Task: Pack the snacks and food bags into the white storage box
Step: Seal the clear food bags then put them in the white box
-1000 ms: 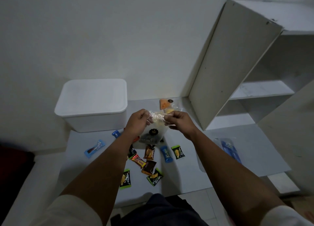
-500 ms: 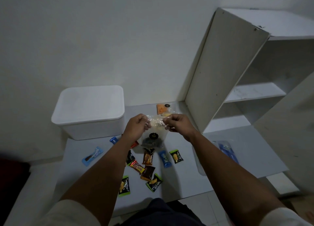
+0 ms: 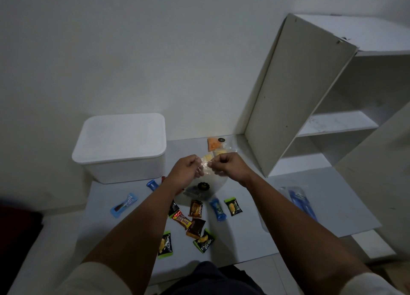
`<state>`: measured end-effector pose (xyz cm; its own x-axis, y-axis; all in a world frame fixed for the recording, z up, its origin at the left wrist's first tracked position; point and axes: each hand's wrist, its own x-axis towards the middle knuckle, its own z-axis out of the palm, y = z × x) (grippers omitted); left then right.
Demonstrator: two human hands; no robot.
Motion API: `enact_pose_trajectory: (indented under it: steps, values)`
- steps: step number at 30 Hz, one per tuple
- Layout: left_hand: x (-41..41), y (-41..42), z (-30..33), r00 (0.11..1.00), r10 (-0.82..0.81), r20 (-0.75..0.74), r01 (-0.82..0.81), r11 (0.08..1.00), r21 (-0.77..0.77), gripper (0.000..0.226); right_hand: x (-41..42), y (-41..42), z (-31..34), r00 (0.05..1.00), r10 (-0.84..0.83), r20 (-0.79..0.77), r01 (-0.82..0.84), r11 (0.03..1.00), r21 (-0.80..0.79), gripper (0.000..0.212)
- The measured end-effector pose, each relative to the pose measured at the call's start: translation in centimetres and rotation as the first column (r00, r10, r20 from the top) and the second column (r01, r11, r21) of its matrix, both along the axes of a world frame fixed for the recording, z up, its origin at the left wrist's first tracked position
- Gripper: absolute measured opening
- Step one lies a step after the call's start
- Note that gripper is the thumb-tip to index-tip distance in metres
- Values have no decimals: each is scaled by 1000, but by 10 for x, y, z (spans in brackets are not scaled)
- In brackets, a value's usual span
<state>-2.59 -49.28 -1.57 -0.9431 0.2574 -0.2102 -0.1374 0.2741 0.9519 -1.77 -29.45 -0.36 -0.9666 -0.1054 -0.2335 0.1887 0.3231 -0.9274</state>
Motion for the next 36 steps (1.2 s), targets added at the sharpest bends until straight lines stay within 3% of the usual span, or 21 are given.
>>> enact_pose_trajectory:
  steps: [5,13,20,31,36]
  values:
    - [-2,1,0,1000,25,11,-25,1000,-8,31,-1,-8,0,999,31,-9,-31,1000,5,15]
    - [-7,1,0,996,-54,-78,42,987,-158,34,0,-14,9,996,55,-75,-50,996,71,13]
    - [-7,1,5,994,-54,-94,42,991,-126,35,-2,-16,12,995,26,-99,-19,997,68,22]
    - [-7,2,11,989,-139,-54,130,981,-144,31,-2,-15,8,993,28,-113,-25,999,28,19]
    - [-11,-4,8,998,7,-54,-10,998,-69,30,-1,-5,3,999,-25,-41,25,1000,1,20]
